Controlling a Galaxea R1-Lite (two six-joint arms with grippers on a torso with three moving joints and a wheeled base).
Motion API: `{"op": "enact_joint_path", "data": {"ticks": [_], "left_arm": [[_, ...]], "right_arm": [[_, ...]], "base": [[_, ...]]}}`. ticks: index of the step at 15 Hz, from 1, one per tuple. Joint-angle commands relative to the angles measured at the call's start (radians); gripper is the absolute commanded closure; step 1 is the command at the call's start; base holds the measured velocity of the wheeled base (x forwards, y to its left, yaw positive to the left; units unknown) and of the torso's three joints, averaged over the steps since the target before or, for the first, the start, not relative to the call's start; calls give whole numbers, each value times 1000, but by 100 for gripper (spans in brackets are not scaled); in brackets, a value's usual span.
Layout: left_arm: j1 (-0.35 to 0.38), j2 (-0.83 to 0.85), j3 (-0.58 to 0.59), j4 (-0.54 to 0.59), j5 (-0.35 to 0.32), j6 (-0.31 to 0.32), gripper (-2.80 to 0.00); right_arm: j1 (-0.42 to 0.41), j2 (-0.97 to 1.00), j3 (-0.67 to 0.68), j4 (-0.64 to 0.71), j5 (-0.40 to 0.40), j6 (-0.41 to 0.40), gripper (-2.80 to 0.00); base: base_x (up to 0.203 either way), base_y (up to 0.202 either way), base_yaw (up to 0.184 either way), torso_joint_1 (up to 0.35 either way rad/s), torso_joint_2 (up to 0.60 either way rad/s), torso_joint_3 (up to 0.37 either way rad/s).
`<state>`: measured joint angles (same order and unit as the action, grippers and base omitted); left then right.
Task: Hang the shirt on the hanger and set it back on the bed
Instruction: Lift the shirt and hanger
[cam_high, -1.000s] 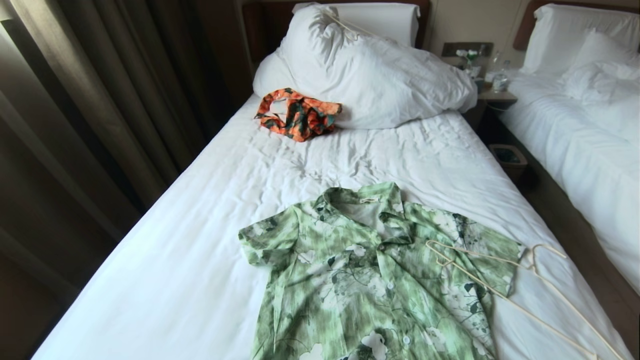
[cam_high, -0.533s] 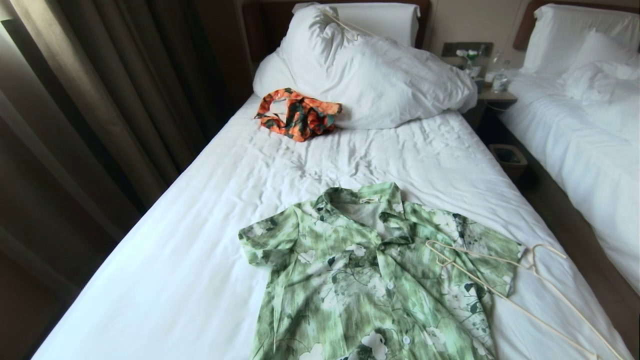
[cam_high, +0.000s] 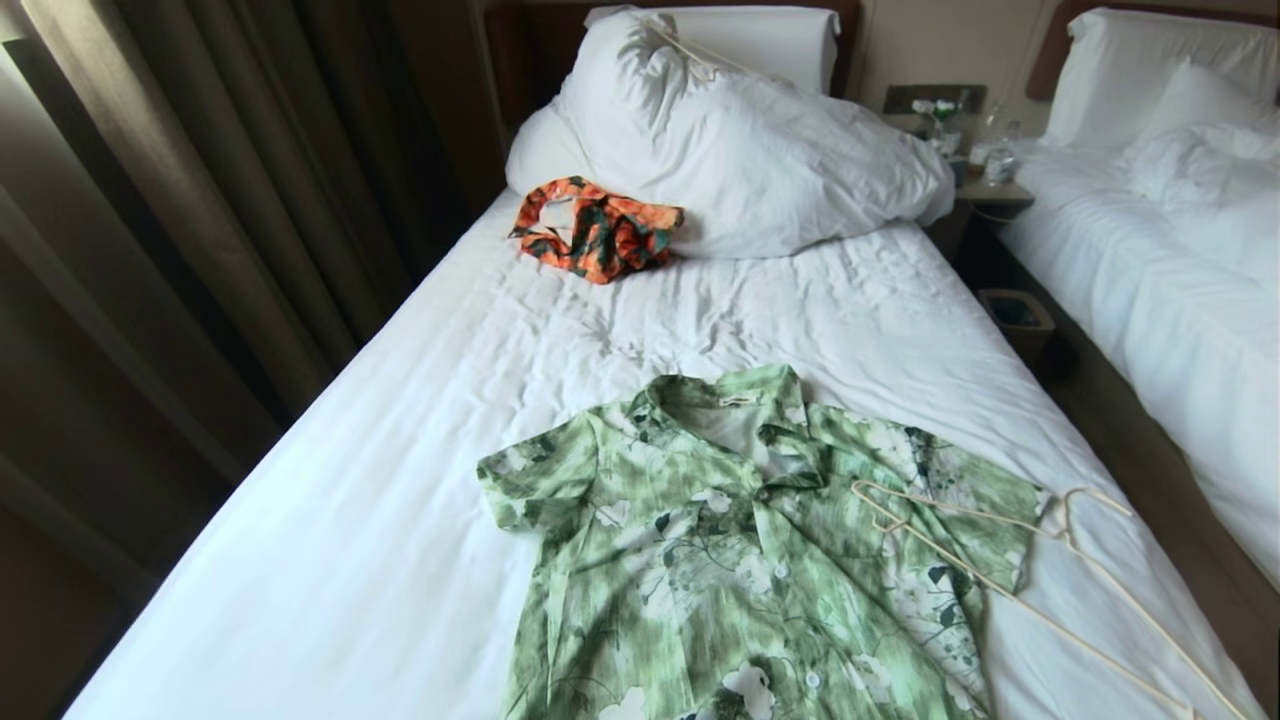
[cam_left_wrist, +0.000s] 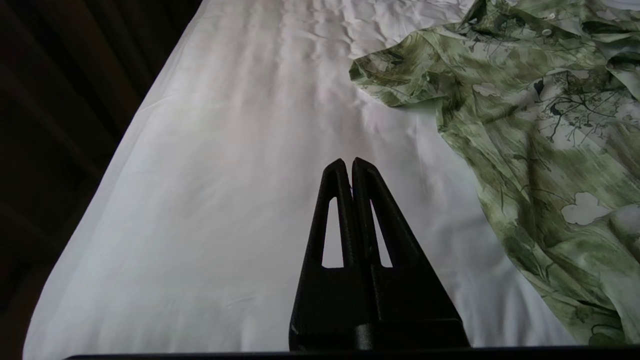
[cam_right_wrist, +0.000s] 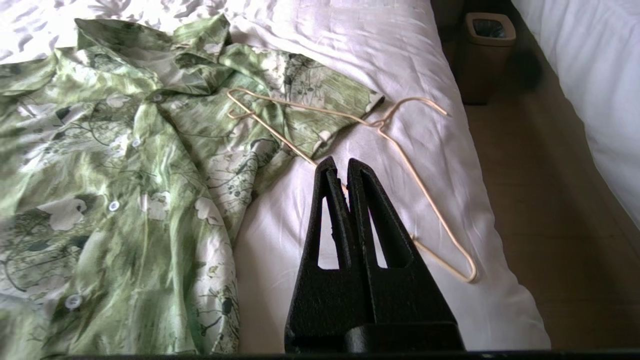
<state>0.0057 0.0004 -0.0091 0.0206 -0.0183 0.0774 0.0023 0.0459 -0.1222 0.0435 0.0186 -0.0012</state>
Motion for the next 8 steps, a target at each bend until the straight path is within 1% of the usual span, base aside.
{"op": "enact_joint_path", "data": {"ticks": [1,3,5,6,8], "left_arm": [[0,-2,0,0,0,1,0],[0,-2,0,1,0,1,0],[0,-2,0,-1,0,1,0],[0,-2,0,1,0,1,0],[0,-2,0,1,0,1,0]], "right_arm": [[2,170,-115,11,17,1,0],[2,313,-196,13,29,4,0],[2,472,-291,10,38,33,0],[2,559,-349,9,40,60,0],[1,737,-471,9,44,142,0]], "base": [[0,0,0,0,0,0],[0,0,0,0,0,0],[0,0,0,0,0,0],[0,0,0,0,0,0],[0,0,0,0,0,0]]}}
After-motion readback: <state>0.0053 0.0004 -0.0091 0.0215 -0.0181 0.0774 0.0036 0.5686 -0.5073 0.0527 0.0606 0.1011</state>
